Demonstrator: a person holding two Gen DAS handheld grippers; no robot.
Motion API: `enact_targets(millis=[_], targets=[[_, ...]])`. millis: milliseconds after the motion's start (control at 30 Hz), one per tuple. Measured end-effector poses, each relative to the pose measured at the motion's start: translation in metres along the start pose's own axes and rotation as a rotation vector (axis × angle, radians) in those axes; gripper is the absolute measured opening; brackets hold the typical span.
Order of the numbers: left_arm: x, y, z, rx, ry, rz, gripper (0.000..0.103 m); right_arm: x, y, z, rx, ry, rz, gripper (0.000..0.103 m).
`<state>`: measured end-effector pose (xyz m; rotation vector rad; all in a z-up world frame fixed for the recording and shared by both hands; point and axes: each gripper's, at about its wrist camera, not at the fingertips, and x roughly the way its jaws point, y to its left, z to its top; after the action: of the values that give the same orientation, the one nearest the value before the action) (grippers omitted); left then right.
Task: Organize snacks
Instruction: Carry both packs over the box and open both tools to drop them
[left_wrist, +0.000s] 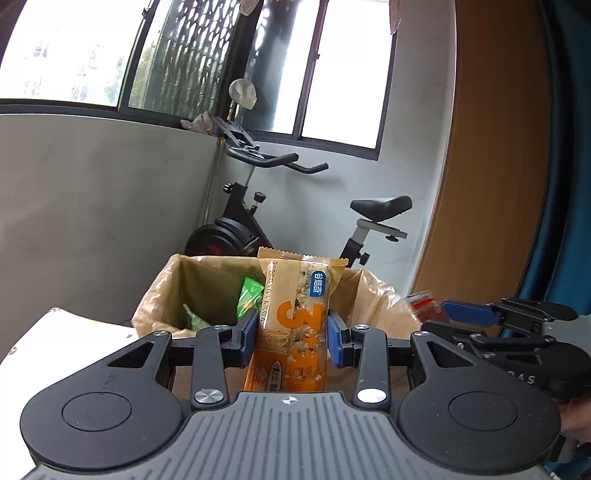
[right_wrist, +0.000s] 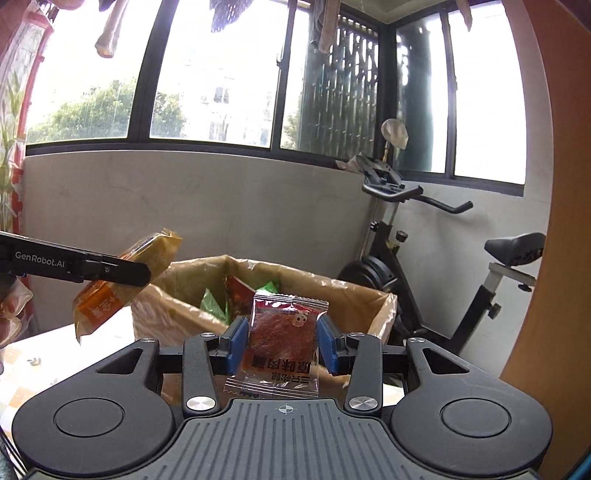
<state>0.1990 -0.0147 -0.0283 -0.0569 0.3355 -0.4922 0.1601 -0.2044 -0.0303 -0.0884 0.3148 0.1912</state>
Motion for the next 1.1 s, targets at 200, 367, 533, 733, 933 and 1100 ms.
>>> enact_targets(millis=[200, 367, 533, 733, 933, 1100], targets=[[0.066, -0.011, 0.021, 0.023, 0.067, -0.059, 0.041, 0.056, -0.021, 0.015, 0.028, 0.086, -0.042, 0.038], [0.125, -0.018, 0.026, 0.029, 0.16, -0.021, 0.039, 0.088, -0.025, 0.016, 0.02, 0.149, -0.08, 0.038], [0.151, -0.019, 0.025, 0.043, 0.186, 0.017, 0.039, 0.104, -0.021, 0.014, 0.022, 0.174, -0.076, 0.039], [0.16, -0.015, 0.028, 0.022, 0.197, 0.037, 0.072, 0.106, -0.021, 0.01, 0.036, 0.179, -0.071, 0.048], [0.137, -0.01, 0.021, 0.014, 0.191, 0.029, 0.073, 0.084, -0.021, 0.004, 0.07, 0.154, -0.055, 0.048], [0.104, -0.002, 0.024, 0.047, 0.167, 0.051, 0.073, 0.06, -0.017, 0.0, 0.082, 0.13, -0.06, 0.048]])
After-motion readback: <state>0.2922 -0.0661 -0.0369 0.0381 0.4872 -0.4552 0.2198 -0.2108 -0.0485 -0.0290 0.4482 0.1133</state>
